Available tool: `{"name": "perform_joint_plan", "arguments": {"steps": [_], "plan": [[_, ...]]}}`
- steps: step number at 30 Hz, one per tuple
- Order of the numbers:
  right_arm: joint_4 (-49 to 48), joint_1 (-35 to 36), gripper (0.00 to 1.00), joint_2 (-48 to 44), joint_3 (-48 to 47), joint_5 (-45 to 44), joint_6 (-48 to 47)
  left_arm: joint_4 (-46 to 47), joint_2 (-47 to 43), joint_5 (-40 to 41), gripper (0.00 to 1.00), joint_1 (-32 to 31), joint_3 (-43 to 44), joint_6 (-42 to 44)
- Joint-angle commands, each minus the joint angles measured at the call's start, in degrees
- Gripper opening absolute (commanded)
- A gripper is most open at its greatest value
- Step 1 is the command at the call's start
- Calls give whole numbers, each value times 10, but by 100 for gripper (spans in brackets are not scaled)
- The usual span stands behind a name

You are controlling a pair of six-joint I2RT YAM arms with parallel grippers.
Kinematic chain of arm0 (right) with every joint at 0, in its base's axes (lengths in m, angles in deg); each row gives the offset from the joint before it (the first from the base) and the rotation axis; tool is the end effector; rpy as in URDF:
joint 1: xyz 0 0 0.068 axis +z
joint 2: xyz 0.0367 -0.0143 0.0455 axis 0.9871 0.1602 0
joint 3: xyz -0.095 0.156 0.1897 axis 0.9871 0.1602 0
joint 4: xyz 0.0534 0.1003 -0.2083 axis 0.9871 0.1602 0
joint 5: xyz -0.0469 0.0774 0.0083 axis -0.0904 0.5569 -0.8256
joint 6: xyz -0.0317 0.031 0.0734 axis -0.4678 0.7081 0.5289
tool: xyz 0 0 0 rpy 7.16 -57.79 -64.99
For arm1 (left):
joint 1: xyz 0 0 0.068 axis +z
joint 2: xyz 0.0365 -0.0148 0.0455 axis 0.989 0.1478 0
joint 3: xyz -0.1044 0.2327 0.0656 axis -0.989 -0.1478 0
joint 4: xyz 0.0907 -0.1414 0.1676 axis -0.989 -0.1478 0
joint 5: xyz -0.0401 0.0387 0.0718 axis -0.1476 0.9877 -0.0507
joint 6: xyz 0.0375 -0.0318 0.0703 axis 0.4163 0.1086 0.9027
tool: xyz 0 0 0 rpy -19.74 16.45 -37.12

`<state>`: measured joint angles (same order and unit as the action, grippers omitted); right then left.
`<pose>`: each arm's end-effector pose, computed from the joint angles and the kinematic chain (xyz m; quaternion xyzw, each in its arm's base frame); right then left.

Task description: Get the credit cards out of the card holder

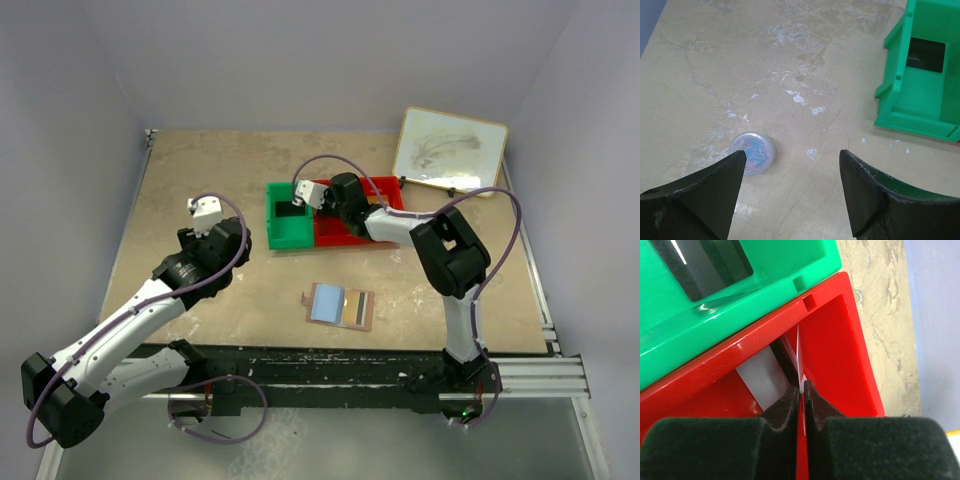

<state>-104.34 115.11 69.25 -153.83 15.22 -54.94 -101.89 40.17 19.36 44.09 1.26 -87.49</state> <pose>0.3928 0.2601 0.1651 -0.5265 0.6607 -0.0923 0.5270 0.1791 -0.0701 0.2615 -0.1528 0.8605 0.0708 0.4809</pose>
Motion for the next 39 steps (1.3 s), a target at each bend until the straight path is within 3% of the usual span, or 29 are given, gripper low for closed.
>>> {"name": "perform_joint_plan", "arguments": {"steps": [1,7,15,18,32,39], "plan": [[-8,-2,12,-4,-18,-19,3,11,-2,8,73,3,15,7],[20,-2,27,-12,-21,-3,11,9,1,8,73,3,16,7],[32,-2,31,-22,-30,24,37,9,4,5,73,3,16,9],[32,-2,38,-29,-28,26,39,10,5,3,73,3,16,10],[20,-3,43,-78,-20,5,88,9,17,-8,73,3,18,13],[-57,-4,44,-178,41,-40,225,10,17,-12,73,3,18,15]]}}
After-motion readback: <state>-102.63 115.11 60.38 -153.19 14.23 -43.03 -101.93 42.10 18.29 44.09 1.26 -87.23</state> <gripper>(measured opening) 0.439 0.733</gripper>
